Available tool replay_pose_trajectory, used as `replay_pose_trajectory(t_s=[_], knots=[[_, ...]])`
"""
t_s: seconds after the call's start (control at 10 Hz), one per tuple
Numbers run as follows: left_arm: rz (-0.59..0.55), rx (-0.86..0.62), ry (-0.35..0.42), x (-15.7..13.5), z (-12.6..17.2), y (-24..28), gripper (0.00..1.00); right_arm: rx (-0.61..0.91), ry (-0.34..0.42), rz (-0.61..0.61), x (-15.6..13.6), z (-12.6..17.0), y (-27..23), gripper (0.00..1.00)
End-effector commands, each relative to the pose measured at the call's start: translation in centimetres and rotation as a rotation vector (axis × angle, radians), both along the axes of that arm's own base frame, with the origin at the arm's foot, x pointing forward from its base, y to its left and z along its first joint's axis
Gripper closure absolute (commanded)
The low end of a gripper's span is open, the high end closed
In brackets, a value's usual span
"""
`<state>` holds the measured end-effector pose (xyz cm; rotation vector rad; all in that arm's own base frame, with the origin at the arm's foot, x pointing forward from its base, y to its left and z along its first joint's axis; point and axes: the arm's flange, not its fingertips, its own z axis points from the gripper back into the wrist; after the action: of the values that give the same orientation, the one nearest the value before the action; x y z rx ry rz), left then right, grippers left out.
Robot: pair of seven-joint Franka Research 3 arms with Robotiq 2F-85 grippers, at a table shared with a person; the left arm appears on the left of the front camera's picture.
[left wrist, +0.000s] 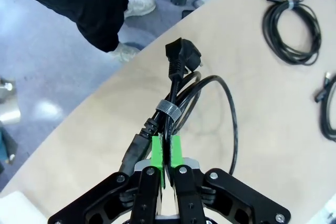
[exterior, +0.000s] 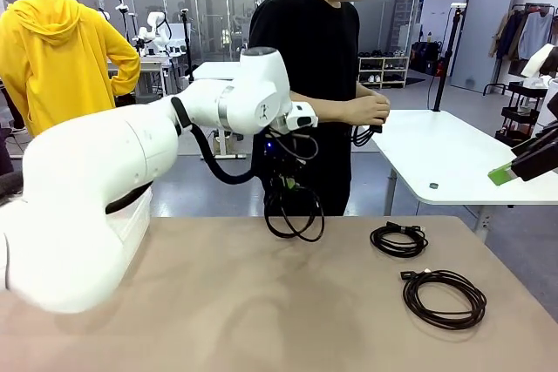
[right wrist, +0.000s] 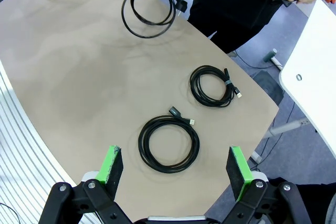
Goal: Organize and store the cables.
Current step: Place the Power Cable into the Organizing box.
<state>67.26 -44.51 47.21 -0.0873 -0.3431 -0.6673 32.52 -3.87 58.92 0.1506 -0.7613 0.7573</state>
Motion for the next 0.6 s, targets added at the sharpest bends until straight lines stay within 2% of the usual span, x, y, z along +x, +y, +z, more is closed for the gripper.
replay_pose_trajectory(t_s=[0.0,0.1,0.3,0.5], knots=[[-0.035,0.029,0.009,-6.2,0.9,5.1,1.0,0.004,0.001,0.007,0.1,-0.1,0.0,0.0],[-0.024,0.009,0.024,-8.6,1.7,7.1,1.0,0.004,0.001,0.007,0.1,-0.1,0.0,0.0],[0.01,-0.013,0.002,-12.6,2.6,9.2,1.0,0.004,0.001,0.007,0.1,-0.1,0.0,0.0],[0.097,-0.046,-0.019,-16.9,3.4,12.0,1.0,0.004,0.001,0.007,0.1,-0.1,0.0,0.0]])
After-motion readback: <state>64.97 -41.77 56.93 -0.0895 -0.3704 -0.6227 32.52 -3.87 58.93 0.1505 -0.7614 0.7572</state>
